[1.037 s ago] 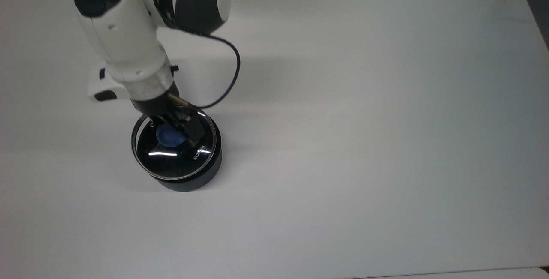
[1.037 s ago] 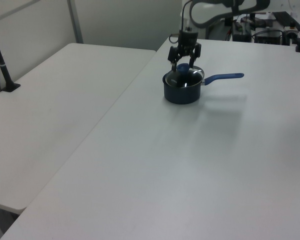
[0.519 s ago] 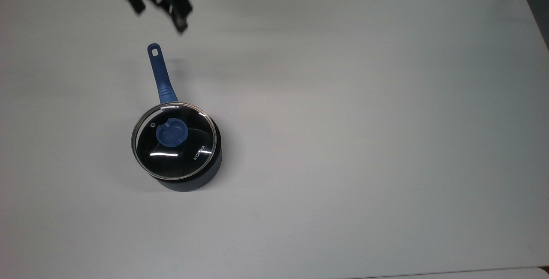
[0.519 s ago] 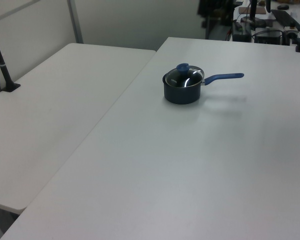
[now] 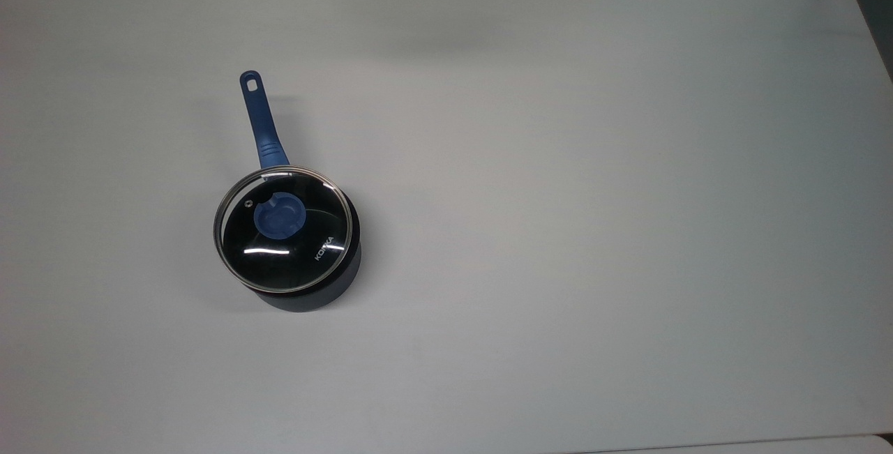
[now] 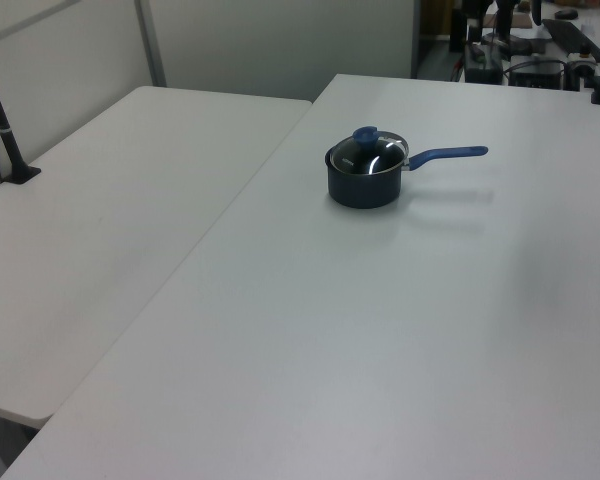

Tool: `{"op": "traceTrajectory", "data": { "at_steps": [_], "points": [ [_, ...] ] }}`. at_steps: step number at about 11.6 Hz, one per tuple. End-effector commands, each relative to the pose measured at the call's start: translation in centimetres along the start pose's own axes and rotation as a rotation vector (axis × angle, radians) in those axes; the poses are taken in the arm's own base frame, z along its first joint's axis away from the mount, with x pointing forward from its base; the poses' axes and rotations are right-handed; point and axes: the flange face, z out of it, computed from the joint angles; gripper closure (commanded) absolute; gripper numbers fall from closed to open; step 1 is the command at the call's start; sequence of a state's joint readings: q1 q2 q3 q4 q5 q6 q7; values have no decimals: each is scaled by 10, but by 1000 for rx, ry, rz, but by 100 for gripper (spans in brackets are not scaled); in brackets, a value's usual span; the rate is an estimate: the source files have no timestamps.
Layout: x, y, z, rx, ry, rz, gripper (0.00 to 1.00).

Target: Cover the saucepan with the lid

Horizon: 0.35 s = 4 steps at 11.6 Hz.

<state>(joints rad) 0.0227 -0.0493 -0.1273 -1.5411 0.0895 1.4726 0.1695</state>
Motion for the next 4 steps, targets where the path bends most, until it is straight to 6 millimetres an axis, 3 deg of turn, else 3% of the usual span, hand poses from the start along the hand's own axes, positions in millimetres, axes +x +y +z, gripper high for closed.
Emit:
{"op": "traceTrajectory", "data": {
  "at_steps": [1,4],
  "points": [
    [4,6,6,-9,58,-173,0],
    [6,18,2,-7,68,-194,0]
  ]
}}
